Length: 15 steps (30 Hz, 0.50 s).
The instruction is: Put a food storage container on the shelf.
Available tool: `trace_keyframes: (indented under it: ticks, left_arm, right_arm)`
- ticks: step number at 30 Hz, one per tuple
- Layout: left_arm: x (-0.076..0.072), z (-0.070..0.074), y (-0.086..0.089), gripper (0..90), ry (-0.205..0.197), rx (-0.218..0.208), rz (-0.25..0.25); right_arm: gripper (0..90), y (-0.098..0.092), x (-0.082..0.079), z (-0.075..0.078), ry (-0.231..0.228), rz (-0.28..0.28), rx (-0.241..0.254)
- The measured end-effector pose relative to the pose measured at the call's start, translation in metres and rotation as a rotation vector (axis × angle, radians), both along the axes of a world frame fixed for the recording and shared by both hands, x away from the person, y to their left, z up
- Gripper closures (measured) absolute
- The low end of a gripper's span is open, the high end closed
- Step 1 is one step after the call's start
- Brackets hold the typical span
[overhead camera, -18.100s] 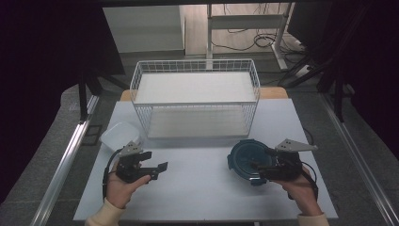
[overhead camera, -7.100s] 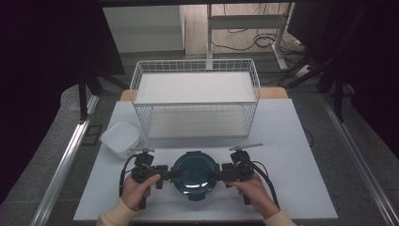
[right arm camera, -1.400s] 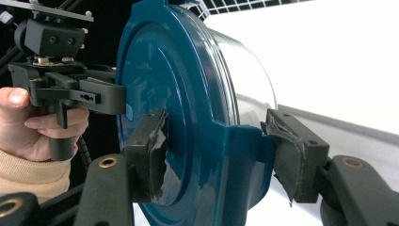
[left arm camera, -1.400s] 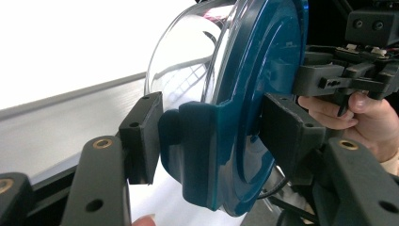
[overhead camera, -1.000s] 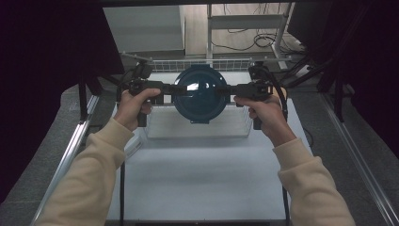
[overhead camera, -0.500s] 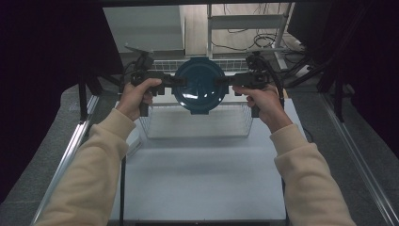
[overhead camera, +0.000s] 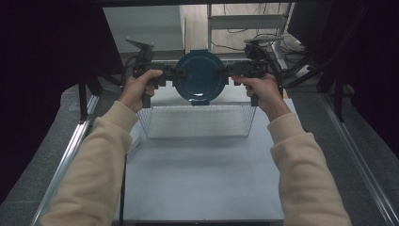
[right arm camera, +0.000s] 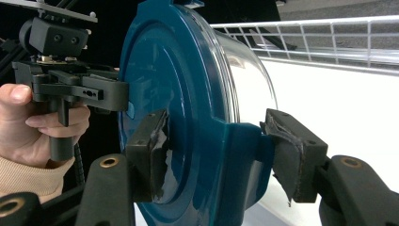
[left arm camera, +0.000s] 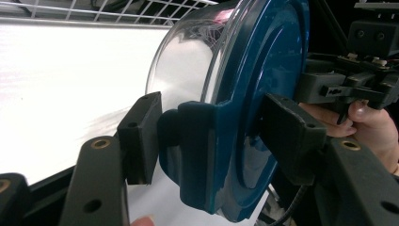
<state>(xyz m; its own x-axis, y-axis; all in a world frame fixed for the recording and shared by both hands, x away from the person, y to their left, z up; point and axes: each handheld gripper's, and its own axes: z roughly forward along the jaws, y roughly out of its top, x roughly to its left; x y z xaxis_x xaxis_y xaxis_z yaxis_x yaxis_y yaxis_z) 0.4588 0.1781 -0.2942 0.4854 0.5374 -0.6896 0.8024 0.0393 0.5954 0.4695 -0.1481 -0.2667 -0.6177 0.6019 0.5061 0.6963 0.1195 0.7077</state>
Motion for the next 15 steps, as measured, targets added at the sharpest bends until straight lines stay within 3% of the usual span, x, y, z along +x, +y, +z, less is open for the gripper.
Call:
trace_keyframes:
  ticks: [7, 12, 15]
  left_arm:
    - [0.012, -0.014, 0.000, 39.4, 0.039, 0.012, 0.018]
    - [0.020, -0.020, 0.002, 39.8, 0.065, -0.028, 0.055]
    - [0.025, -0.023, 0.001, 39.9, 0.086, -0.045, 0.083]
  right_arm:
    - [41.0, 0.002, 0.015, -0.015, 0.048, 0.000, 0.001]
    - [40.9, 0.002, 0.025, -0.022, 0.076, -0.019, 0.033]
    - [40.3, 0.000, 0.033, -0.028, 0.116, -0.044, 0.067]
